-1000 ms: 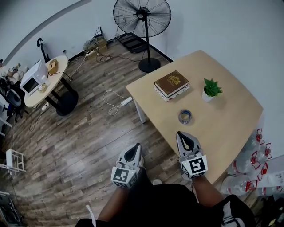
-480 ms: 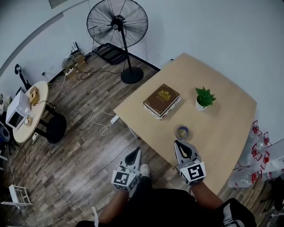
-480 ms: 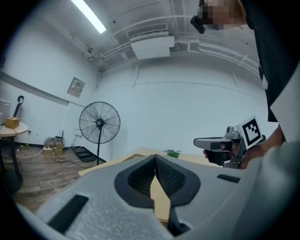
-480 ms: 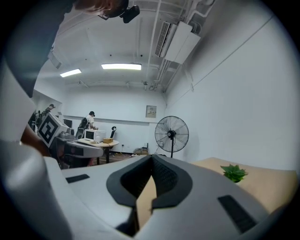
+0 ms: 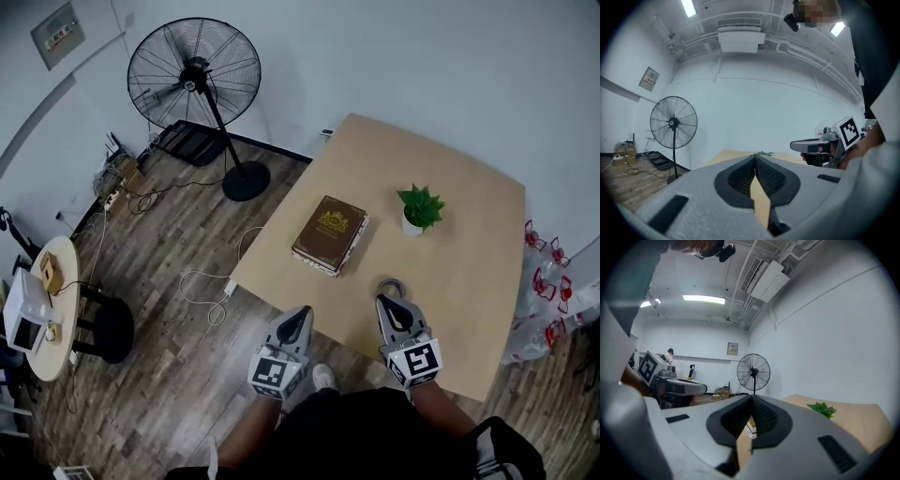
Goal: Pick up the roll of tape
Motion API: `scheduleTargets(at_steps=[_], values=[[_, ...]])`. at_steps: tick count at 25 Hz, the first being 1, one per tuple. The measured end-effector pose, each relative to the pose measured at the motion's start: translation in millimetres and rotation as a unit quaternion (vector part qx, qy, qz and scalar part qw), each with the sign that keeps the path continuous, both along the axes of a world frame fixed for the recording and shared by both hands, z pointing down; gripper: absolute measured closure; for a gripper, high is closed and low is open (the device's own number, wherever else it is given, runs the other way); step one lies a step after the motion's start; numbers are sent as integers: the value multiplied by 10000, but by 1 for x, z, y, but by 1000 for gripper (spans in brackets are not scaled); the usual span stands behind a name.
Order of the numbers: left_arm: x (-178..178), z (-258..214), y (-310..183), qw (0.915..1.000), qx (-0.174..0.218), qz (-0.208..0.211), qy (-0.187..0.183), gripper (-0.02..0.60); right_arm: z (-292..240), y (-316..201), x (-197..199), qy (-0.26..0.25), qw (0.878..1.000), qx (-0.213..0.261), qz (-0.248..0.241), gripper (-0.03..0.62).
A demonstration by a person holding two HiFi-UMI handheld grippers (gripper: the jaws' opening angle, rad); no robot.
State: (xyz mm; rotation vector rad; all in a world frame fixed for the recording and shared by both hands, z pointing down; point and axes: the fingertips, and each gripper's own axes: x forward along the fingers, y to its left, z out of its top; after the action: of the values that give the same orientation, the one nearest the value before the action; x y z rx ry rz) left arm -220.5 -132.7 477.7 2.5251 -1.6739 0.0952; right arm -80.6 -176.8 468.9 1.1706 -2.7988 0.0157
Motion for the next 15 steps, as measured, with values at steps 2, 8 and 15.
scheduleTargets(at_steps=[2, 8, 15], values=[[-2, 3, -12, 9998, -8, 183, -14, 578, 3, -6, 0, 21, 9998, -23, 175, 600], [10, 13, -39, 9981, -128, 595, 39, 578, 17, -19, 11, 293, 9987, -44, 421, 600], [37, 30, -70, 9964, -382, 743, 126, 578, 40, -38, 40, 605, 9965, -380, 430, 600]])
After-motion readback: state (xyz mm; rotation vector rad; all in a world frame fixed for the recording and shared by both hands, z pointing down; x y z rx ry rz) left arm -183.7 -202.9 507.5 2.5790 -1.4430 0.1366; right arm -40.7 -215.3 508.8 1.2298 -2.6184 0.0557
